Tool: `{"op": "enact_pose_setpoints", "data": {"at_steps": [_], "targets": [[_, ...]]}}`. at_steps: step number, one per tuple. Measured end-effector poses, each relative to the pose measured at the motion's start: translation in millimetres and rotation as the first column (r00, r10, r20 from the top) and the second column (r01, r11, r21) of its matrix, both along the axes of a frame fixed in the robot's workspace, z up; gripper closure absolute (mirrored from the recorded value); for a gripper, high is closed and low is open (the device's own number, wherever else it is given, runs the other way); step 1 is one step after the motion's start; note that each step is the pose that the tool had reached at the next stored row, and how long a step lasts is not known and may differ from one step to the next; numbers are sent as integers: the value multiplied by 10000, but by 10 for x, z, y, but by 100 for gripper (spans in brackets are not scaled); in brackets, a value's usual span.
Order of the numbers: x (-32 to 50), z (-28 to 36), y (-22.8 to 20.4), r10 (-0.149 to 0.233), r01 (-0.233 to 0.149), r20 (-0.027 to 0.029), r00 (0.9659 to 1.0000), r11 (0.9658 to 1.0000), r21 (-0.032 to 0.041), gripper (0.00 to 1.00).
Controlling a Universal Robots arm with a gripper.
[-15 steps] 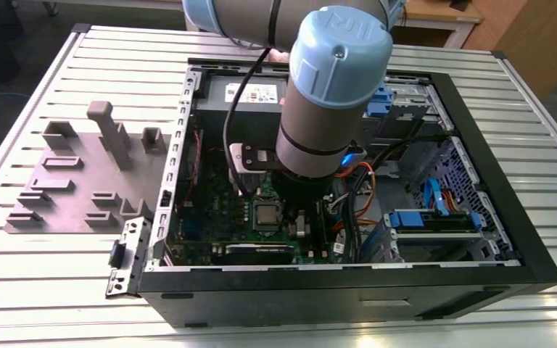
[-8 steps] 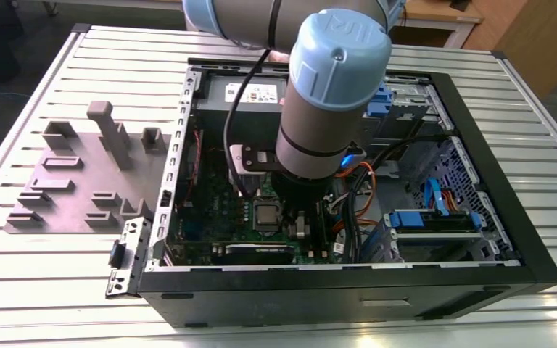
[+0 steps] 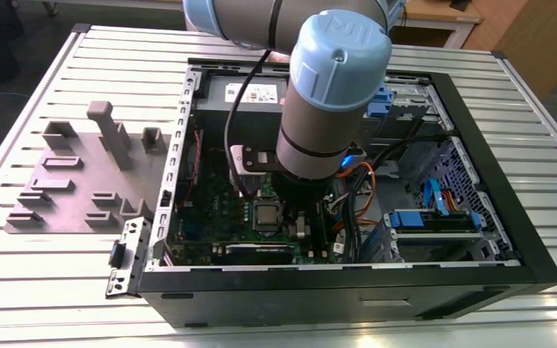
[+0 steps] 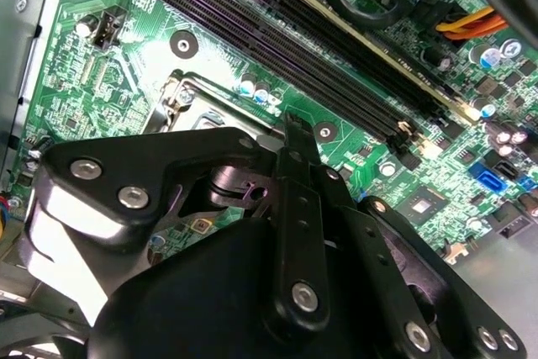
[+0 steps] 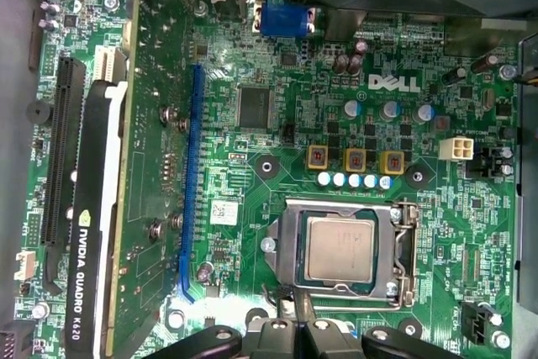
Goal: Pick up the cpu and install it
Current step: 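Install the first cpu locking lever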
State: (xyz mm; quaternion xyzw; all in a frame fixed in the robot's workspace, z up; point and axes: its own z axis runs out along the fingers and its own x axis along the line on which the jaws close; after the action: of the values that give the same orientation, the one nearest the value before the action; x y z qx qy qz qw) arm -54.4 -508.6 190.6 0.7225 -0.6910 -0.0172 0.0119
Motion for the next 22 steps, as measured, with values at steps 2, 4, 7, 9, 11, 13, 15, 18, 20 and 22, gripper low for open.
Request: {"op": "enact_pose_setpoints", "data": {"at_steps": [2,4,7,9,11,13,15,18,20,22], "targets": [[1,0,0,0,0,0,10000,10000,0,89],[2,0,0,0,0,0,10000,10000,0,89],[6,0,0,0,0,0,10000,10000,0,89],[10,0,0,1,-1,0,10000,10000,0,89],[13,0,0,0,0,0,10000,10000,0,89],[20,0,1,1,-1,0,10000,10000,0,89],[27,-1,1,1,-1,0,10000,10000,1,89],[35,0,1,0,0,0,10000,10000,0,89],[42,0,1,1,-1,0,10000,10000,0,89],[49,-1,1,1,-1,1,10000,10000,1,89]]}}
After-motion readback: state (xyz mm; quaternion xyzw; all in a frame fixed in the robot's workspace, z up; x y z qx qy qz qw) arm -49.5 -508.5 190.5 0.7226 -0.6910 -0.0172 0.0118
